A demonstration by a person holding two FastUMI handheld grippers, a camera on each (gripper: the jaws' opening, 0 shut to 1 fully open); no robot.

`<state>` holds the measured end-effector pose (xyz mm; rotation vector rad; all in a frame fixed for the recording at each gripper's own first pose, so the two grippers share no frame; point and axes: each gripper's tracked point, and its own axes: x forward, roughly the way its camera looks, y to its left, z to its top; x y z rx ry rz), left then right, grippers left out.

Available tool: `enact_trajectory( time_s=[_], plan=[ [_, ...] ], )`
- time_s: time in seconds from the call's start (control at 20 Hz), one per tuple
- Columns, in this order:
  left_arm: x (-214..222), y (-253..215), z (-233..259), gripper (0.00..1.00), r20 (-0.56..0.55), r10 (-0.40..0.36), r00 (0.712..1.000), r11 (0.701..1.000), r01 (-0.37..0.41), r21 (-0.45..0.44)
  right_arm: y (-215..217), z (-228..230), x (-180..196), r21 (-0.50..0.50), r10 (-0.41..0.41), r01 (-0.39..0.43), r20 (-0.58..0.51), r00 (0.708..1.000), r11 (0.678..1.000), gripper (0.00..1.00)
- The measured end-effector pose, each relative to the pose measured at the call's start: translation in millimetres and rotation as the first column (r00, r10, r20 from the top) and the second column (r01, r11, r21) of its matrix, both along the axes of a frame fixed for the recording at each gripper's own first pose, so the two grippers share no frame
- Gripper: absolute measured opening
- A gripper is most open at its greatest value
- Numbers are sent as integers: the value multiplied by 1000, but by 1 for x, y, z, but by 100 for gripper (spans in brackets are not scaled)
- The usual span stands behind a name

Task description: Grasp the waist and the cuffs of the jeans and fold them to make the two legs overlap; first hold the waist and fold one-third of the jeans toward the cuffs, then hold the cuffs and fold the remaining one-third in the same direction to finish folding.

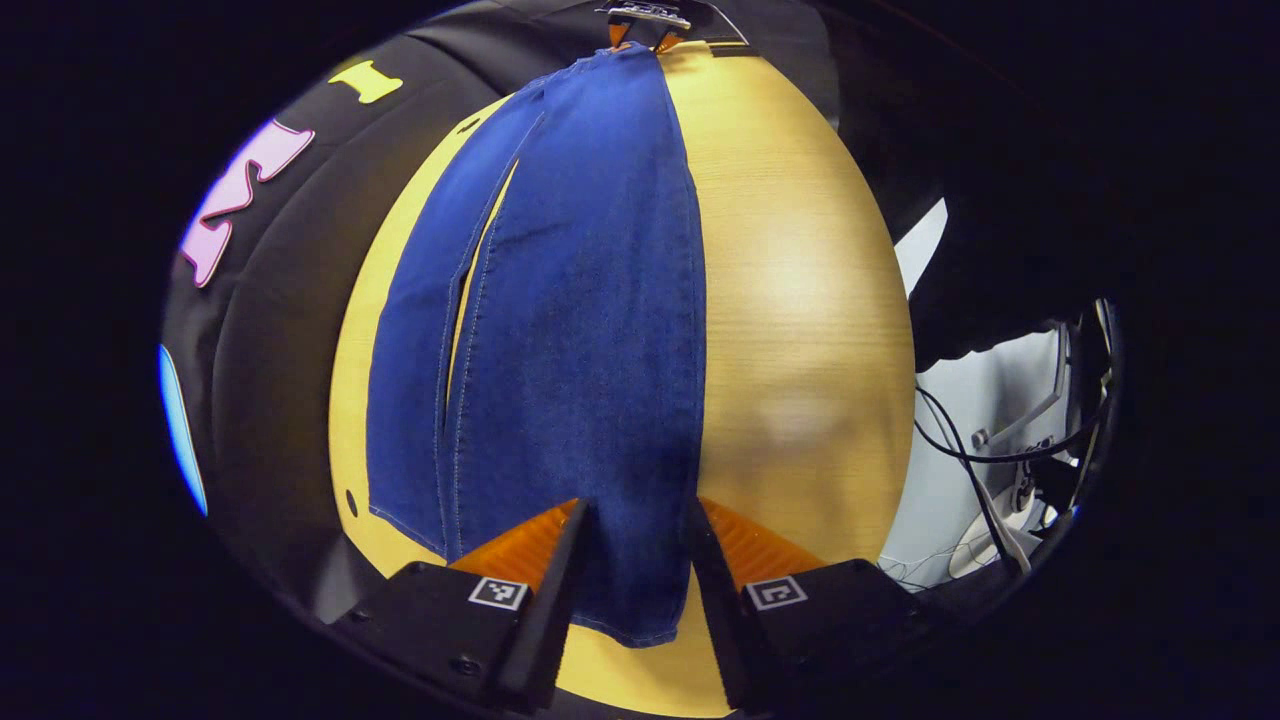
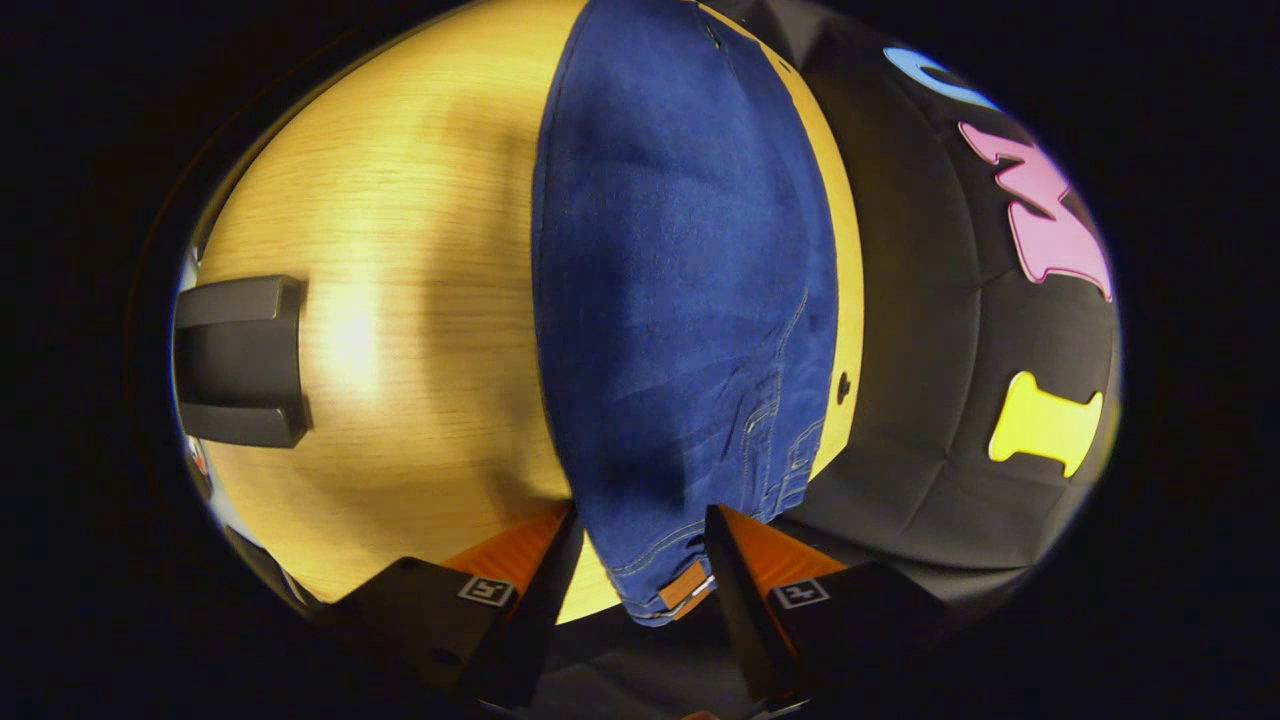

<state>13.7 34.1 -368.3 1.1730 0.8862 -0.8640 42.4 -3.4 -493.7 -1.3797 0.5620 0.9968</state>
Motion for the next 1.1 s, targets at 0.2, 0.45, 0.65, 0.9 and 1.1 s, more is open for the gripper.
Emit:
enact_trajectory(
  time_s=[0.2,0.45,0.65,0.9,1.1],
  plan=[
    [-2,0,-4,53,-47,-21,999,1000,20,-18,3,0,3,-5,16,-16,11,1000,1000,73],
    [0,0,-4,43,-87,0,996,999,-4,-41,3,-1,4,7,-1,0,10,1000,1000,73],
    [0,0,-8,31,-102,11,995,999,-16,-49,0,-13,-3,10,-78,79,-62,995,997,70],
    [8,1,-6,6,-75,104,992,992,-108,-59,2,-16,4,23,-152,155,-79,985,988,10],
    [12,3,-2,6,-181,259,949,951,-284,-125,4,-8,4,65,-253,269,-187,949,961,6]
  ],
)
